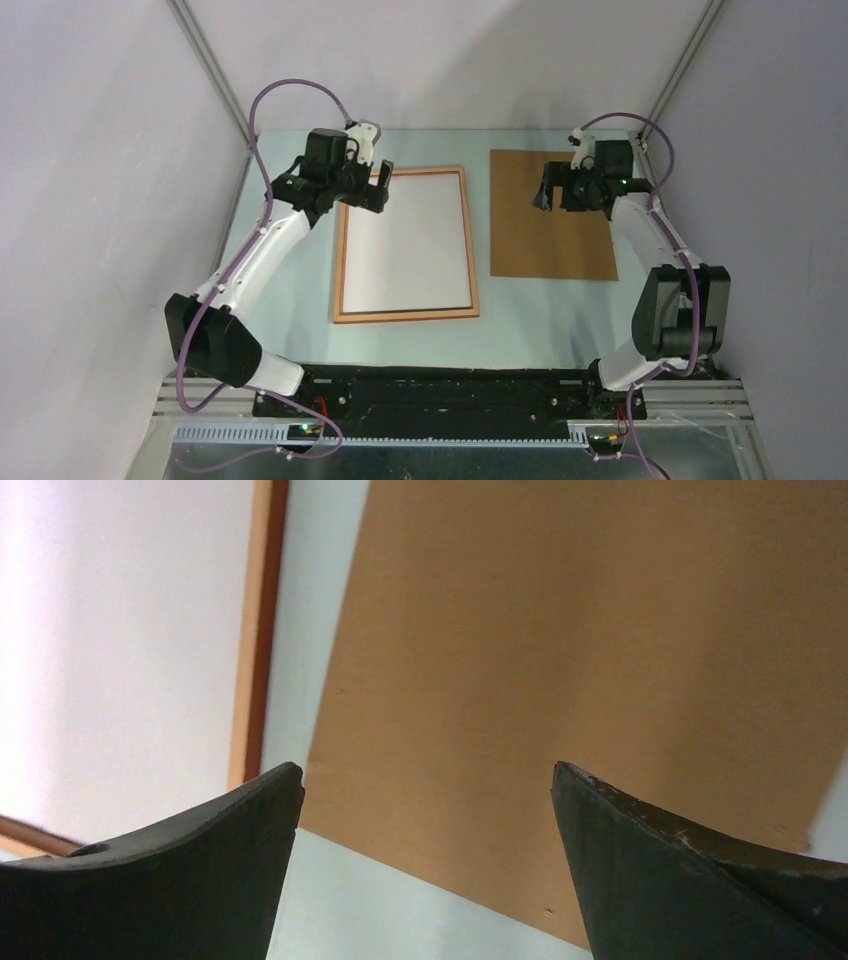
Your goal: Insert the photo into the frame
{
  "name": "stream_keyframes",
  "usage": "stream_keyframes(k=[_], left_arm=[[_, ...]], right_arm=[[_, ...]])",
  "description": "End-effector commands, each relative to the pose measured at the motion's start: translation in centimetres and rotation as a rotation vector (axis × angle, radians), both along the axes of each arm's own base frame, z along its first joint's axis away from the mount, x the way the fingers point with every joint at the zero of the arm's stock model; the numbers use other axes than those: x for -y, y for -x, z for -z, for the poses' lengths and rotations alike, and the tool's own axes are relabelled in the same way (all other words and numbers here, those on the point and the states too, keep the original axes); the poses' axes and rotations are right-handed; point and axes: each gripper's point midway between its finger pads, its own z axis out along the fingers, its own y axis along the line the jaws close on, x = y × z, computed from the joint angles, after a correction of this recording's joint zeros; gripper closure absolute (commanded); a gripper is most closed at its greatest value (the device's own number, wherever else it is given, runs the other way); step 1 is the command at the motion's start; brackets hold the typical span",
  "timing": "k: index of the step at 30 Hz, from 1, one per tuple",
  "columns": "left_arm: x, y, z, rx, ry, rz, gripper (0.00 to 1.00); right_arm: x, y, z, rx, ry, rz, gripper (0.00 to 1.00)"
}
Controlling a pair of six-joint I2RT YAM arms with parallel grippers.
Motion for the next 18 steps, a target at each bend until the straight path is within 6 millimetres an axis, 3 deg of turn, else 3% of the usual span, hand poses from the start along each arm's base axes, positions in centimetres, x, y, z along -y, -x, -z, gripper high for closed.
stream_keyframes(k=[1,5,9,12,18], left_arm=[[2.1,-0.8,-3.5,0.117,0.104,0.085,0.00],[3.9,-1.6,-3.9,0.122,0.125,0.120,0.00],[6.9,-2.7,-4.4,0.132,0.137,0.160,0.00],[9.9,-3.6,-3.2,0.096,0.152,0.189,0.00],[16.0,-5.3,-0.6,-0.004,0.234,0.236,0.00]], right_arm=[[3.7,-0.6,-3.6,0.160,0.060,0.086,0.01],[6.1,-0.1,-4.1,0.180,0.050,0.151,0.01],[8.5,0.4,-4.0,0.170,-0.018,0.219,0.00],[11.0,0.4,-3.5,0.154,-0.061,0.289,0.01],[13.5,0.6,-1.0,0.087,-0.058,0.334,0.01]])
